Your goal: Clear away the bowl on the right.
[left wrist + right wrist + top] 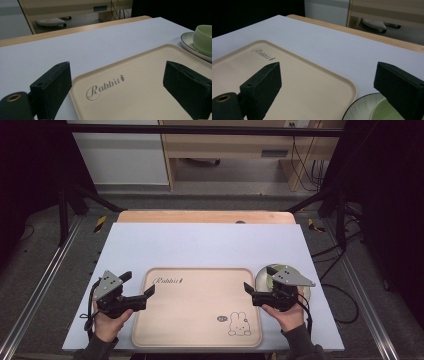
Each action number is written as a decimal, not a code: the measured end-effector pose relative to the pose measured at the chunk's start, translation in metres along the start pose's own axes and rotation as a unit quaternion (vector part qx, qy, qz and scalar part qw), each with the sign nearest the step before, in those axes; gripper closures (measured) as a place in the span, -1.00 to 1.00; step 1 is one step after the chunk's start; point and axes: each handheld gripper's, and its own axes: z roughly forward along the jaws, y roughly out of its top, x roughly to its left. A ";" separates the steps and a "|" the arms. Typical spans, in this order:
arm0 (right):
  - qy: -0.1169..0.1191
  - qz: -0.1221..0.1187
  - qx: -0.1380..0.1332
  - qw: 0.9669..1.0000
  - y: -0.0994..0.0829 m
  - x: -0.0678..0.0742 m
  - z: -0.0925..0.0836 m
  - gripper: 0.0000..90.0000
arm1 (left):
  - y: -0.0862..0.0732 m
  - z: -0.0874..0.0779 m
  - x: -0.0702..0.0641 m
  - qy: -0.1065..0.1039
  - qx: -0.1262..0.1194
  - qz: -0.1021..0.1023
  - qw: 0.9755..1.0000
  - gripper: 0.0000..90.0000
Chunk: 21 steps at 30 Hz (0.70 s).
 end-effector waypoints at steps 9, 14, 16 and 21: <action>-0.004 0.005 0.003 1.000 -0.001 -0.003 -0.002 -0.81 | -0.001 -0.001 0.002 0.004 -0.001 -0.002 1.000 -0.82; -0.005 0.004 0.007 1.000 0.000 -0.003 -0.002 -0.79 | -0.002 0.000 0.003 0.004 0.000 -0.003 1.000 -0.82; -0.006 0.005 0.009 1.000 0.000 -0.003 -0.002 -0.79 | -0.002 -0.001 0.003 0.004 0.000 -0.002 1.000 -0.82; -0.014 0.009 0.012 1.000 0.001 -0.006 -0.003 -0.79 | -0.003 0.000 0.003 0.004 0.001 -0.002 1.000 -0.82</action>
